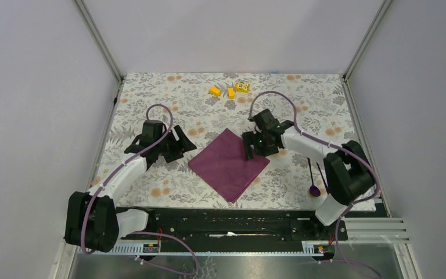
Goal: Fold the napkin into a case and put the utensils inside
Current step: Smooth out the lower triangle-folded napkin at the center of the board, then pick up the lower triangle-folded napkin from the center of the board.
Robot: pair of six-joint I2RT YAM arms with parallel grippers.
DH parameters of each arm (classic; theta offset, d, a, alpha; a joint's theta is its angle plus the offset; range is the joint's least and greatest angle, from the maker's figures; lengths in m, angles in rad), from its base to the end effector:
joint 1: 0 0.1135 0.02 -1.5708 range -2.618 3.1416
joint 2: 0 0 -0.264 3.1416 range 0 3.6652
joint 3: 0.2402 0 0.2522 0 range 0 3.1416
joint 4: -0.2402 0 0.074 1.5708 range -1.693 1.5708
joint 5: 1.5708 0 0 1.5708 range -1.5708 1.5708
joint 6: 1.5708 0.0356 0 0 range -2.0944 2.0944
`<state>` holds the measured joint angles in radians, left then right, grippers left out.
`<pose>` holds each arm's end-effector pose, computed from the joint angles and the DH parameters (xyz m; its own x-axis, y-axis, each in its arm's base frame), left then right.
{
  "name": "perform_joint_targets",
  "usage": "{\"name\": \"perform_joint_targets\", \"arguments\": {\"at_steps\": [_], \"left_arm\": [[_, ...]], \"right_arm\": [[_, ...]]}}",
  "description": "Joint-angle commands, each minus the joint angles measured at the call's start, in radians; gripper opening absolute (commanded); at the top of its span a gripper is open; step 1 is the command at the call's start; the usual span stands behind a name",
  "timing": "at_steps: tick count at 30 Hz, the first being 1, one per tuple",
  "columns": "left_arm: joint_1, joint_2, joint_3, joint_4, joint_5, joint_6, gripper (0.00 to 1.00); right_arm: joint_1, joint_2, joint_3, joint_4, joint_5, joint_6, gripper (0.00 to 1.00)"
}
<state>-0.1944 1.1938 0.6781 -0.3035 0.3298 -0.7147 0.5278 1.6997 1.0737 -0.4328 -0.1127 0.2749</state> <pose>0.2323 -0.0575 0.2117 -0.8034 -0.4738 -0.3606 -0.1679 0.7614 -0.6262 0.2927 0.1753 0.1851 -0.8736 -0.1971 -0.4449 -0.3230 0.9187 0.2273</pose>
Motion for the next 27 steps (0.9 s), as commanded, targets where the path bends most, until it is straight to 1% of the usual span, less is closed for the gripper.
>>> {"name": "perform_joint_targets", "arguments": {"at_steps": [1, 3, 4, 8, 9, 11, 14, 17, 20, 24, 27], "left_arm": [[0.000, -0.049, 0.028, -0.004, -0.057, 0.020, 0.79], [0.004, -0.051, 0.024, -0.007, -0.067, 0.024, 0.81], [0.006, -0.052, 0.020, -0.005, -0.071, 0.023, 0.81], [0.037, -0.074, 0.000, -0.008, -0.083, 0.012, 0.82], [0.052, -0.080, -0.004, -0.016, -0.088, 0.011, 0.83], [0.092, -0.098, -0.019, -0.026, -0.088, 0.016, 0.83], [0.155, -0.120, -0.042, -0.030, -0.063, 0.036, 0.84], [0.186, -0.126, -0.056, -0.034, -0.034, 0.048, 0.85], [0.191, -0.134, -0.069, -0.026, -0.014, 0.041, 0.85], [0.190, -0.141, -0.074, -0.018, -0.003, 0.036, 0.85], [0.190, -0.135, -0.073, -0.014, -0.001, 0.040, 0.85]], "right_arm": [[0.245, -0.160, 0.052, -0.078, 0.042, -0.178, 0.91], [0.391, -0.153, 0.063, -0.104, 0.100, -0.249, 0.99], [0.464, -0.133, 0.074, -0.114, 0.135, -0.255, 1.00], [0.575, -0.020, 0.133, -0.154, 0.172, -0.182, 0.98], [0.592, 0.011, 0.152, -0.167, 0.172, -0.161, 0.94], [0.608, 0.068, 0.192, -0.203, 0.170, -0.101, 0.79], [0.631, 0.109, 0.213, -0.220, 0.168, -0.062, 0.63], [0.633, 0.134, 0.217, -0.229, 0.164, -0.054, 0.52], [0.635, 0.154, 0.227, -0.245, 0.156, -0.059, 0.48], [0.645, 0.167, 0.244, -0.264, 0.142, -0.066, 0.47], [0.656, 0.183, 0.261, -0.273, 0.132, -0.062, 0.44]]}}
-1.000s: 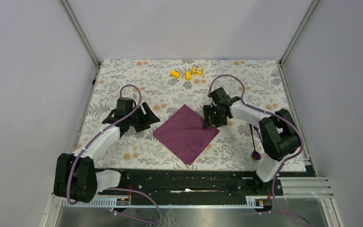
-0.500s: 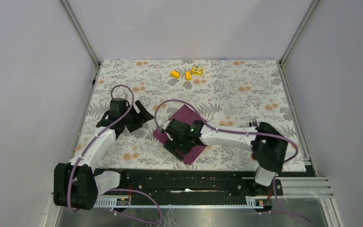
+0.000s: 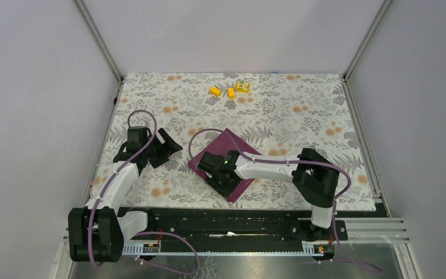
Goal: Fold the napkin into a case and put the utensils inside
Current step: Pick up the lower triangle-folded napkin from the center of the board.
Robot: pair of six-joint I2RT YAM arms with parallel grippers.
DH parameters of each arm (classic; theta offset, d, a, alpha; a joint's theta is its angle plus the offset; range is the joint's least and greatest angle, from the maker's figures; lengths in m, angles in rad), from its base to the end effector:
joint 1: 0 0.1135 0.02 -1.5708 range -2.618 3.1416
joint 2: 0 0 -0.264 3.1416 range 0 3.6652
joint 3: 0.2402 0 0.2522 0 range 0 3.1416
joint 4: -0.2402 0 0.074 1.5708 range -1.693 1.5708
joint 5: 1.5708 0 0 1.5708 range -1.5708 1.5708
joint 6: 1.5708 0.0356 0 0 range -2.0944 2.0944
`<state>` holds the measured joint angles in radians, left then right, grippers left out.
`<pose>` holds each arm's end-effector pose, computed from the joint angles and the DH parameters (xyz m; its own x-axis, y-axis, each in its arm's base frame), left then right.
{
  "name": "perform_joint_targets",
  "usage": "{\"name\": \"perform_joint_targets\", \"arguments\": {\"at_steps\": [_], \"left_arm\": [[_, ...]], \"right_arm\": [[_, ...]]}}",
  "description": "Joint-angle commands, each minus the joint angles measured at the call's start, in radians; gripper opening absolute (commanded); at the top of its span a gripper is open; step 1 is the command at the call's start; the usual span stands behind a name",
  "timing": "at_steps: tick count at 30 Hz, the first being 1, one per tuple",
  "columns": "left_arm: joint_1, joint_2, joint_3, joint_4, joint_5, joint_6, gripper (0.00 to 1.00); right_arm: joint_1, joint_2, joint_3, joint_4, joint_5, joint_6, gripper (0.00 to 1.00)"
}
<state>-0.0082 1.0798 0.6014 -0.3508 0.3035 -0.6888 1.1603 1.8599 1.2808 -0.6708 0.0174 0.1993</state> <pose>0.2134 -0.0124 0.2072 -0.7025 -0.6008 -0.3814 -0.3068 0.7393 -0.5995 0.1473 0.3369 0.1787 -0.5523 -0.7729 -0.3124 -0.8215 0.5683 0.0463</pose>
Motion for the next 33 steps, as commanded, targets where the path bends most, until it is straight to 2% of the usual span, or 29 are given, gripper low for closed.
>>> {"name": "perform_joint_targets", "arguments": {"at_steps": [1, 4, 11, 19, 21, 25, 28, 33], "left_arm": [[0.004, -0.020, 0.004, 0.036, 0.026, 0.012, 0.85], [0.005, -0.012, 0.004, 0.042, 0.029, 0.012, 0.85], [0.005, -0.013, 0.003, 0.041, 0.029, 0.017, 0.85], [0.004, -0.015, 0.003, 0.043, 0.027, 0.017, 0.85], [0.005, -0.017, 0.003, 0.042, 0.023, 0.017, 0.85], [0.005, -0.024, 0.000, 0.032, 0.015, 0.018, 0.86], [0.006, -0.033, -0.003, 0.026, 0.007, 0.018, 0.86], [0.006, -0.036, -0.004, 0.027, 0.010, 0.010, 0.86]], "right_arm": [[0.026, 0.030, 0.058, -0.035, -0.004, 0.016, 0.43], [0.035, 0.054, 0.067, -0.035, -0.007, 0.020, 0.44], [0.049, 0.087, 0.054, -0.028, 0.043, 0.022, 0.60], [0.062, 0.137, -0.025, 0.047, 0.070, 0.044, 0.60], [0.063, 0.151, -0.052, 0.078, 0.084, 0.056, 0.55], [0.064, 0.173, -0.097, 0.124, 0.169, 0.075, 0.35], [0.068, 0.181, -0.113, 0.130, 0.255, 0.084, 0.24], [0.070, 0.166, -0.136, 0.158, 0.314, 0.086, 0.10]]}}
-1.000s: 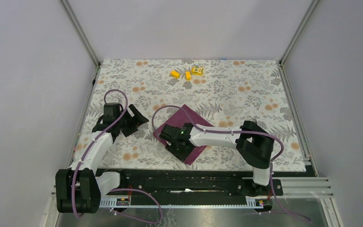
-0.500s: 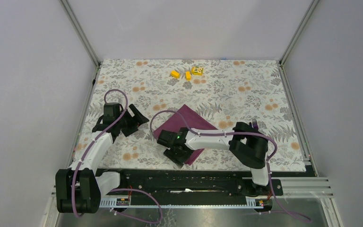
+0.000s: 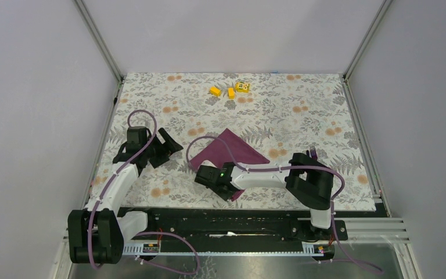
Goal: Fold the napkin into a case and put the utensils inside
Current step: Pick up the lower triangle-folded napkin from the center of the board.
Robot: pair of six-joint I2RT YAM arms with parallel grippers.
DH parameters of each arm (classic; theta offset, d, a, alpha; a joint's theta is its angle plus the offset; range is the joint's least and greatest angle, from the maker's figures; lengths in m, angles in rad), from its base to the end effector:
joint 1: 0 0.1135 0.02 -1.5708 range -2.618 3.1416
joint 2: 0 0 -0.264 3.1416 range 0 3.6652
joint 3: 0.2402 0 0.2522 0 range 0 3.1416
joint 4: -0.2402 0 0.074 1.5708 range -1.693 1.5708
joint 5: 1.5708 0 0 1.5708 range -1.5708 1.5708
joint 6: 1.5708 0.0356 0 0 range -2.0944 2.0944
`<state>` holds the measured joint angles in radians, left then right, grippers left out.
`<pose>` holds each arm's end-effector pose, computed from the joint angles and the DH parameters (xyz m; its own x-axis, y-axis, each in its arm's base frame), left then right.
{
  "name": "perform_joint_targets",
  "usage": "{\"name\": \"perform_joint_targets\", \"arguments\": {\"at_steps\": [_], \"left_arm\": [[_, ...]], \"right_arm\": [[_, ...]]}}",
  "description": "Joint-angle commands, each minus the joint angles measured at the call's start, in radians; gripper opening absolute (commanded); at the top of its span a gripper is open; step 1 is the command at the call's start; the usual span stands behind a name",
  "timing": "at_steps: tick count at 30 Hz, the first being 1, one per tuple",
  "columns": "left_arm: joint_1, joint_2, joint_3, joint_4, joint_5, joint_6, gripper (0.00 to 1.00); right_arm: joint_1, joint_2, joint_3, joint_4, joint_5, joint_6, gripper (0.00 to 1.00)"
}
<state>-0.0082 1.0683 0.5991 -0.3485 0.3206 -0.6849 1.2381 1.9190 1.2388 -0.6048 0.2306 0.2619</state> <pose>0.2121 -0.0130 0.2090 -0.7063 -0.5946 -0.3842 -0.2886 0.7374 -0.6107 0.1282 0.3460 0.1500 -0.5355 -0.7778 -0.3291 -0.7873 0.6007 -0.1388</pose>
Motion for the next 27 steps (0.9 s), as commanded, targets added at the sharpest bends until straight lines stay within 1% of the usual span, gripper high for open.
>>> {"name": "perform_joint_targets", "arguments": {"at_steps": [1, 2, 5, 8, 12, 15, 17, 22, 27], "left_arm": [[0.006, -0.023, -0.003, 0.025, -0.006, 0.005, 0.86], [0.006, -0.021, -0.004, 0.024, -0.004, 0.004, 0.87], [0.006, -0.017, -0.019, 0.038, 0.016, -0.005, 0.88], [0.006, 0.003, -0.049, 0.074, 0.073, -0.034, 0.90], [0.006, 0.014, -0.132, 0.175, 0.177, -0.117, 0.93], [0.004, 0.015, -0.192, 0.254, 0.224, -0.186, 0.95], [0.005, 0.015, -0.237, 0.317, 0.249, -0.235, 0.96], [0.004, 0.057, -0.328, 0.490, 0.294, -0.342, 0.97], [-0.006, 0.125, -0.354, 0.580, 0.294, -0.373, 0.92]], "right_arm": [[-0.008, 0.094, -0.097, 0.098, 0.104, 0.021, 0.06], [-0.008, 0.071, -0.098, 0.103, 0.100, 0.018, 0.00], [-0.009, -0.003, -0.105, 0.133, 0.058, 0.004, 0.00], [-0.026, -0.087, -0.125, 0.180, -0.048, -0.007, 0.00], [-0.098, -0.175, -0.155, 0.235, -0.240, 0.023, 0.00], [-0.170, -0.224, -0.205, 0.297, -0.408, 0.060, 0.00], [-0.215, -0.248, -0.239, 0.329, -0.489, 0.084, 0.00], [-0.297, -0.306, -0.296, 0.396, -0.611, 0.130, 0.00], [-0.346, -0.345, -0.325, 0.432, -0.688, 0.160, 0.00]]}}
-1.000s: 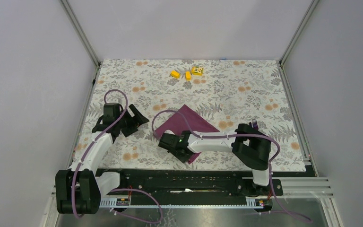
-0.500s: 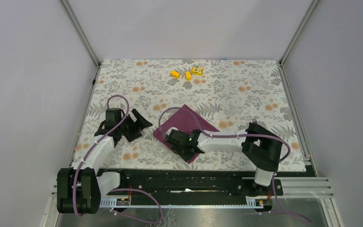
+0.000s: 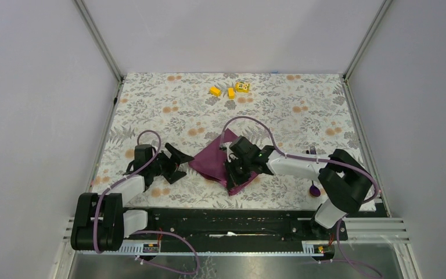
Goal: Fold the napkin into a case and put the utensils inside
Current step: Pick up the lower triangle-folded napkin from the center of the board.
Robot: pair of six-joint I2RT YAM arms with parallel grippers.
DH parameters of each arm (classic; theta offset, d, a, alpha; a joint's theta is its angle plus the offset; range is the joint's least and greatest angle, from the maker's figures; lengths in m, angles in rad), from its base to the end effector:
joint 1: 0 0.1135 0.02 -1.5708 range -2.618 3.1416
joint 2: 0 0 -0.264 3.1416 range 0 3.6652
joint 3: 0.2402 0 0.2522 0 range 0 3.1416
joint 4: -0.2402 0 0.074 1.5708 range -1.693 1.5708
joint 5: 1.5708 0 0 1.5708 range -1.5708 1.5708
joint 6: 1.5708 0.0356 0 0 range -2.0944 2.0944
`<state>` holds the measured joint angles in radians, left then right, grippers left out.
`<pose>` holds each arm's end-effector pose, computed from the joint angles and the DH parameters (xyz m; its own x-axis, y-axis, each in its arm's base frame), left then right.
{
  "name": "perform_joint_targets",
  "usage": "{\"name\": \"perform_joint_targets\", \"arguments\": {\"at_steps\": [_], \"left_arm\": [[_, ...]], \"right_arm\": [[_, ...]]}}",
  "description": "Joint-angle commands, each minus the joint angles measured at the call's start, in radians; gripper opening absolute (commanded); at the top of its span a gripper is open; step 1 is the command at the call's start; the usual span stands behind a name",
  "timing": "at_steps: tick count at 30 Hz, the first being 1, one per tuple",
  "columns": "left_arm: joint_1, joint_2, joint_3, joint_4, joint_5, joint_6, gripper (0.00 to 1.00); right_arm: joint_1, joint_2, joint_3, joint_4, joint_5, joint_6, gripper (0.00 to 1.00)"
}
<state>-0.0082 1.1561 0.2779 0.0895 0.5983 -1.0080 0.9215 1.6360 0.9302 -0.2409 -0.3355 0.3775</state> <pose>0.1889 -0.0216 0.1315 -0.7200 -0.6930 -0.0381 -0.3846 0.4440 -0.8093 0.1874 0.2663 0.1764 -0.7762 -0.4469 -0.4447 -0.6264 0.6265 0.4638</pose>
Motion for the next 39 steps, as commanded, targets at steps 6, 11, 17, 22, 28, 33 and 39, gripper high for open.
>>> {"name": "perform_joint_targets", "arguments": {"at_steps": [6, 11, 17, 22, 28, 33, 39], "left_arm": [[-0.044, 0.083, -0.040, 0.179, -0.049, -0.057, 0.77], [-0.073, 0.111, -0.027, 0.215, -0.093, -0.059, 0.66], [-0.079, 0.153, -0.020, 0.256, -0.110, -0.064, 0.60], [-0.079, 0.200, -0.014, 0.297, -0.118, -0.053, 0.57], [-0.079, 0.250, -0.010, 0.350, -0.112, -0.050, 0.45], [-0.077, 0.174, 0.028, 0.228, -0.168, 0.008, 0.29], [-0.034, 0.092, 0.106, 0.005, -0.220, 0.114, 0.04]], "right_arm": [[-0.068, -0.088, -0.036, 0.089, -0.163, 0.056, 0.00], [-0.080, -0.098, -0.046, 0.100, -0.183, 0.060, 0.00], [-0.090, -0.113, -0.048, 0.109, -0.196, 0.062, 0.00], [-0.098, -0.126, -0.050, 0.114, -0.212, 0.066, 0.00], [-0.103, -0.118, -0.057, 0.123, -0.225, 0.066, 0.00], [-0.102, -0.071, -0.088, 0.168, -0.282, 0.050, 0.00], [-0.071, -0.012, -0.133, 0.272, -0.377, 0.043, 0.00]]}}
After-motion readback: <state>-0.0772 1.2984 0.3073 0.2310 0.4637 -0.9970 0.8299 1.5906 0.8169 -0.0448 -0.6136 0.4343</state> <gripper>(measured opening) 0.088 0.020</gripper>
